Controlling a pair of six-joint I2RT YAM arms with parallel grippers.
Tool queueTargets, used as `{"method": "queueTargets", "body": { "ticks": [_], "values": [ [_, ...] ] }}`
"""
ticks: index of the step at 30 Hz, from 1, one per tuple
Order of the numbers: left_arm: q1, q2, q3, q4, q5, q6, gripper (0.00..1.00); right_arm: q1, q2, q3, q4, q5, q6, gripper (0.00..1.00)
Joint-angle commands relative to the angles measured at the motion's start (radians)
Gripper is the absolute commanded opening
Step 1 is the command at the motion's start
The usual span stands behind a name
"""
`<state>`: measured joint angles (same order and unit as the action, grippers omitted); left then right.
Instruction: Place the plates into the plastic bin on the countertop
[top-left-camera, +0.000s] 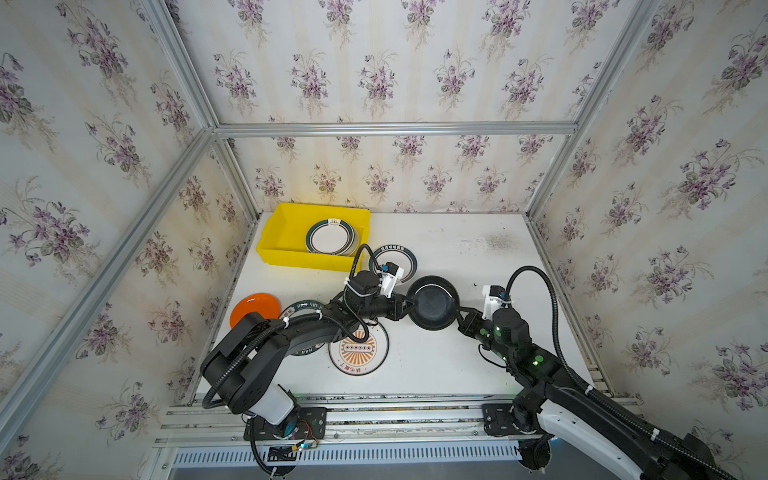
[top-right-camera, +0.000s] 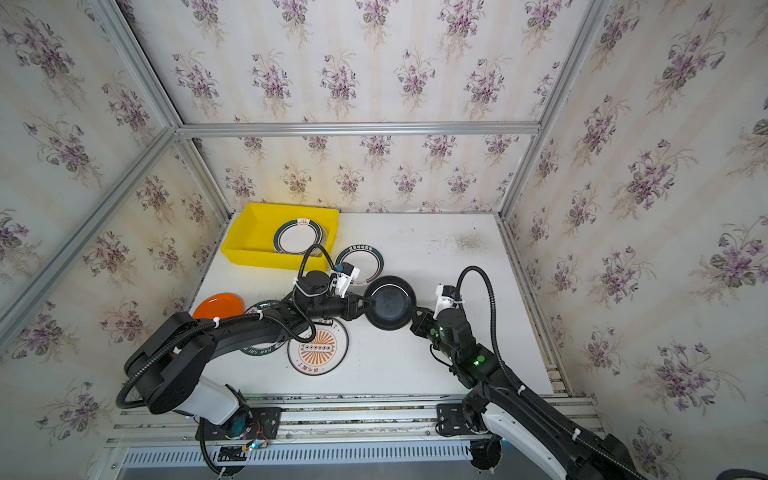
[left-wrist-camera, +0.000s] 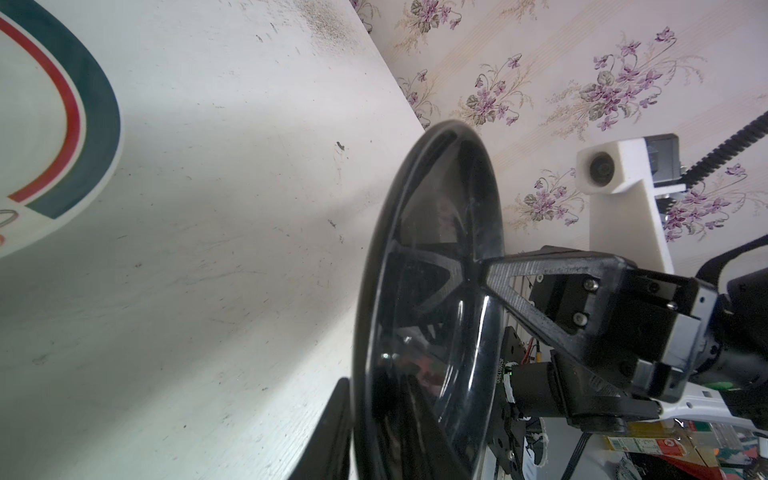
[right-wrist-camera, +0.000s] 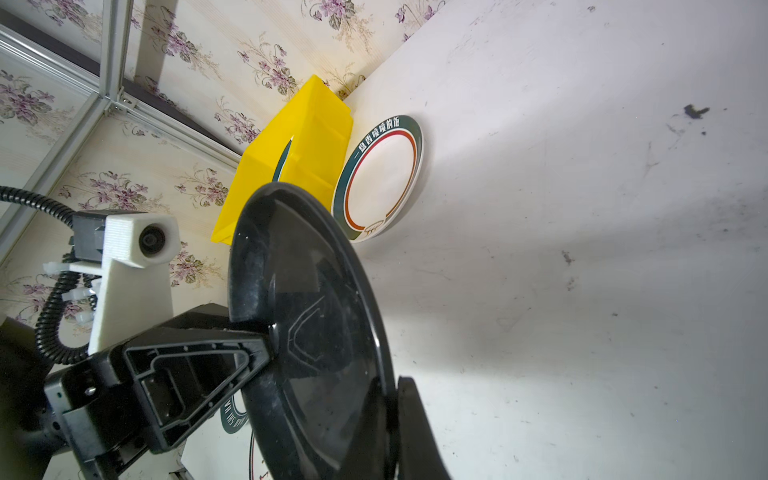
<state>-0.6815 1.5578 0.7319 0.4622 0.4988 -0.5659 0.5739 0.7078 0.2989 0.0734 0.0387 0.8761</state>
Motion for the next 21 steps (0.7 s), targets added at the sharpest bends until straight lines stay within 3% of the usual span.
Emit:
{"method": "queueTargets", "body": {
  "ticks": [1, 9, 14, 21],
  "values": [
    [-0.003, 0.010, 0.015, 0.035, 0.027, -0.010, 0.17, 0.000, 0.008, 0.003, 0.059, -0.014, 0.009, 0.00],
    [-0.006, 0.030, 0.030, 0.033, 0.036, -0.019, 0.01, -0.001, 0.031, 0.013, 0.074, -0.027, 0.008, 0.00],
    [-0.006, 0.030, 0.031, 0.025, 0.030, -0.018, 0.00, -0.001, 0.036, 0.014, 0.075, -0.028, 0.008, 0.00],
    [-0.006, 0.019, 0.031, 0.010, 0.015, -0.007, 0.00, -0.002, 0.030, 0.015, 0.070, -0.025, 0.008, 0.13]
  ]
}}
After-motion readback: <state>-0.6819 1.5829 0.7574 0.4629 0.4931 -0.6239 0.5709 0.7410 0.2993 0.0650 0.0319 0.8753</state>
